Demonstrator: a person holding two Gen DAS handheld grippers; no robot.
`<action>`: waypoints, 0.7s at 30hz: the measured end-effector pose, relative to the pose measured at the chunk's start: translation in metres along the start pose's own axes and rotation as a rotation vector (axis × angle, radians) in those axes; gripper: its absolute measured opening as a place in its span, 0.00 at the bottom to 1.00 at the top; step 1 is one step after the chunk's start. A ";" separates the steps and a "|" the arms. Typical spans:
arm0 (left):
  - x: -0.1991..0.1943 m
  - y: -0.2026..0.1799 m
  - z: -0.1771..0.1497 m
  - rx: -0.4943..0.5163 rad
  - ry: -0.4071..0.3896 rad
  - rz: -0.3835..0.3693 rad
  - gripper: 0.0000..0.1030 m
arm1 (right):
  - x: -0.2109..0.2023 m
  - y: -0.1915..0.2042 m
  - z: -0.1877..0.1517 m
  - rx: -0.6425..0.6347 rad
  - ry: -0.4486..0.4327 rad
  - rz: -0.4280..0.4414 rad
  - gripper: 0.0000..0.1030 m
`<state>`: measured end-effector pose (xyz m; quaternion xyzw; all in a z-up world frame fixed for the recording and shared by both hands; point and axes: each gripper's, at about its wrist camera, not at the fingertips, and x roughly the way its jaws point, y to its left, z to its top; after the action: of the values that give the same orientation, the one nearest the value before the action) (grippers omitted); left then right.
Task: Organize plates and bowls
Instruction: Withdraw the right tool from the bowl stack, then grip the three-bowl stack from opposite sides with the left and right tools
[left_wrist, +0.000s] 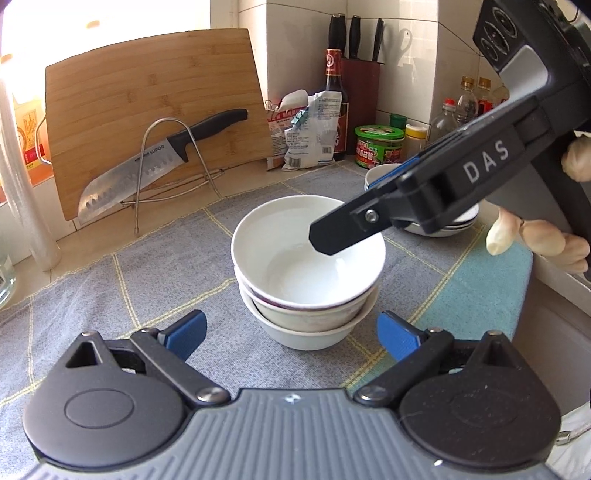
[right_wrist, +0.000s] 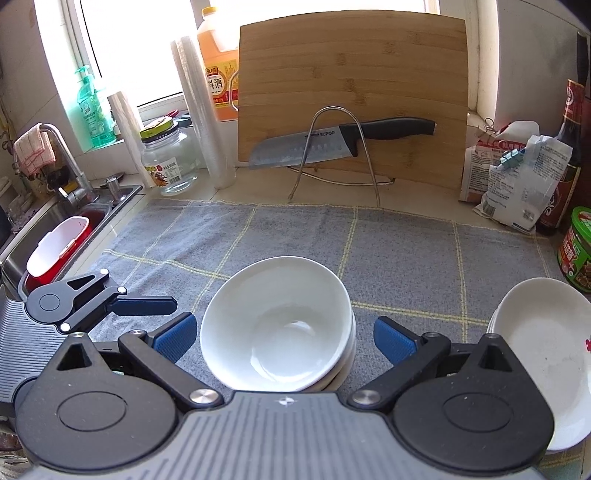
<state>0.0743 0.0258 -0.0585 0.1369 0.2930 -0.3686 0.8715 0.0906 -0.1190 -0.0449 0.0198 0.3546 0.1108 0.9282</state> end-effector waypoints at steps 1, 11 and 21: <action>0.001 0.000 0.000 0.000 0.001 -0.006 0.96 | 0.001 -0.001 -0.001 0.008 0.002 -0.007 1.00; 0.012 0.001 -0.002 0.029 0.023 -0.075 0.96 | 0.013 -0.014 -0.015 0.086 0.048 -0.074 1.00; 0.030 0.013 -0.010 0.034 0.041 -0.097 0.96 | 0.012 -0.011 -0.018 0.125 0.064 -0.018 1.00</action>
<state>0.0962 0.0226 -0.0846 0.1450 0.3108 -0.4124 0.8440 0.0896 -0.1275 -0.0673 0.0707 0.3907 0.0806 0.9143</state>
